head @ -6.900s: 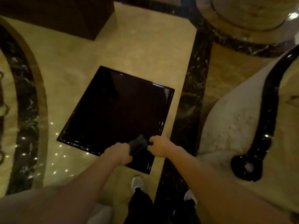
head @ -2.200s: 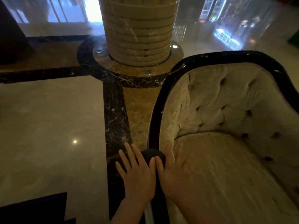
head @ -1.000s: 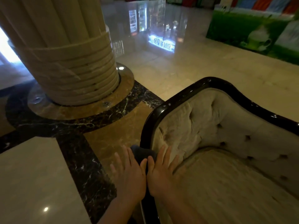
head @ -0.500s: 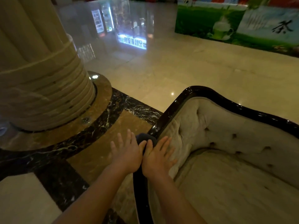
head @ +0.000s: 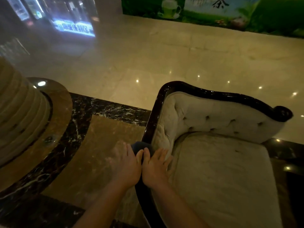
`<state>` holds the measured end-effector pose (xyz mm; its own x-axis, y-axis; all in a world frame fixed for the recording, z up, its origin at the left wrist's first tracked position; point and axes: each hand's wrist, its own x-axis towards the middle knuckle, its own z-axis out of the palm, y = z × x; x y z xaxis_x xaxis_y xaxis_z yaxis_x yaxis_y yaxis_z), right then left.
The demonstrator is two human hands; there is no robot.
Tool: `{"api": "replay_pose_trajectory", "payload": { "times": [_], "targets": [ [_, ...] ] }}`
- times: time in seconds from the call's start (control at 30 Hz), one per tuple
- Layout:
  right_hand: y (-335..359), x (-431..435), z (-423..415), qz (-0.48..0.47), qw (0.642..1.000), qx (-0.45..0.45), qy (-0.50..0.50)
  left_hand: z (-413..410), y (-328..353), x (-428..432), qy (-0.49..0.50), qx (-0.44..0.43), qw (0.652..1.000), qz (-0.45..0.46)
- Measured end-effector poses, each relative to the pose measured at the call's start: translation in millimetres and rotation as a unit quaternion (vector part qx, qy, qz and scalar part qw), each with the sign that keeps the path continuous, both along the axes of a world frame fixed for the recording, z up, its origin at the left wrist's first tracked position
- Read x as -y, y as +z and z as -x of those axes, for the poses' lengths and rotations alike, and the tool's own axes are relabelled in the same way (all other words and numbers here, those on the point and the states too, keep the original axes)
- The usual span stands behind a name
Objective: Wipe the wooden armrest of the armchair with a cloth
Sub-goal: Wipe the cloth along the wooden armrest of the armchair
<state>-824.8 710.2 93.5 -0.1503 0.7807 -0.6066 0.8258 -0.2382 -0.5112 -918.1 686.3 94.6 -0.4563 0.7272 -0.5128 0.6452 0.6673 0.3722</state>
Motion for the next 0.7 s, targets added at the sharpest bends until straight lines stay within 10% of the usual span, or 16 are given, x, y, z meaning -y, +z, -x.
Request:
{"api": "replay_pose_trajectory", "payload": {
  "times": [0.37,0.7],
  "targets": [
    [3,-60,29,-0.007,0.971,0.068,-0.228,16,22,-75,-0.079,0.055,0.995,0.032],
    [40,-137,39,0.028,0.984,0.047,-0.17,27,38,-161,-0.135,0.045,0.986,0.087]
  ]
}}
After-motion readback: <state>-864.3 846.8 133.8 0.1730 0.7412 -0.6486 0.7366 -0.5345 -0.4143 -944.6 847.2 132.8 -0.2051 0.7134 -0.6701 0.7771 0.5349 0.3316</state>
